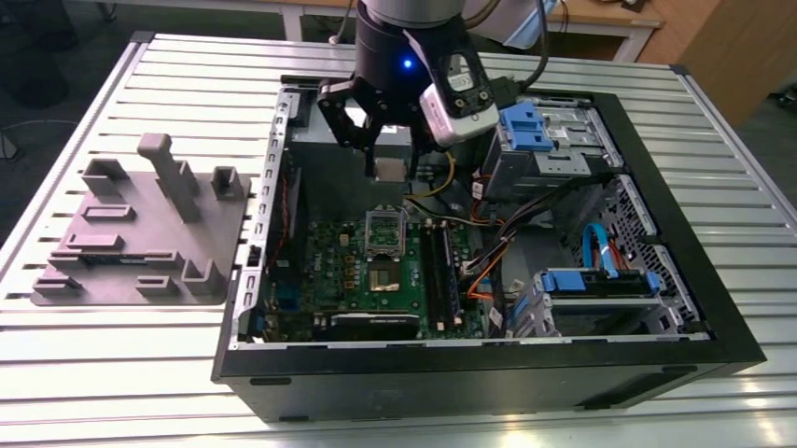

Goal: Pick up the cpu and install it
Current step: 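Place the cpu into insertion slot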

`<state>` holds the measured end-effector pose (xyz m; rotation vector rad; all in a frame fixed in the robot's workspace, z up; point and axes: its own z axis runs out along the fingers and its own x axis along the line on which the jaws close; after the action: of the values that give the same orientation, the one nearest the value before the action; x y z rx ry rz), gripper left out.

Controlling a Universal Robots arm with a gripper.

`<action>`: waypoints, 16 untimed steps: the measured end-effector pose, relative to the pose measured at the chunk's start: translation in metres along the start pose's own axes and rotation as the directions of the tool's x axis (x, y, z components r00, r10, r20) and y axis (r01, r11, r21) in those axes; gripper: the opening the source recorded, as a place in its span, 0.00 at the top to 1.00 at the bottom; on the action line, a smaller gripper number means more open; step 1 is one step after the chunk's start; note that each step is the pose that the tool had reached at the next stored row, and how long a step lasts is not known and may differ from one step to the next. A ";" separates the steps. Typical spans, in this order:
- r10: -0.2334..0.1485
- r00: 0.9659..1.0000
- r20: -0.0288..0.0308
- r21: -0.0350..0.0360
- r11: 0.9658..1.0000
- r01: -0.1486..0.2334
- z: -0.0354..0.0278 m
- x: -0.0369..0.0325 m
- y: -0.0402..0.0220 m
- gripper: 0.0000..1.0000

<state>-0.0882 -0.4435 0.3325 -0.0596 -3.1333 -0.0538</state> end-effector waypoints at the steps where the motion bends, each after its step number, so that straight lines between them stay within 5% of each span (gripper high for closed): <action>1: 0.000 1.000 0.000 0.000 1.000 0.000 0.0003 0.0000 0.0000 0.53; 16: 0.002 1.000 0.000 0.000 1.000 -0.002 0.0051 -0.0001 -0.0002 0.53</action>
<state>-0.0882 -0.4435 0.3273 -0.0623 -3.1334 -0.0540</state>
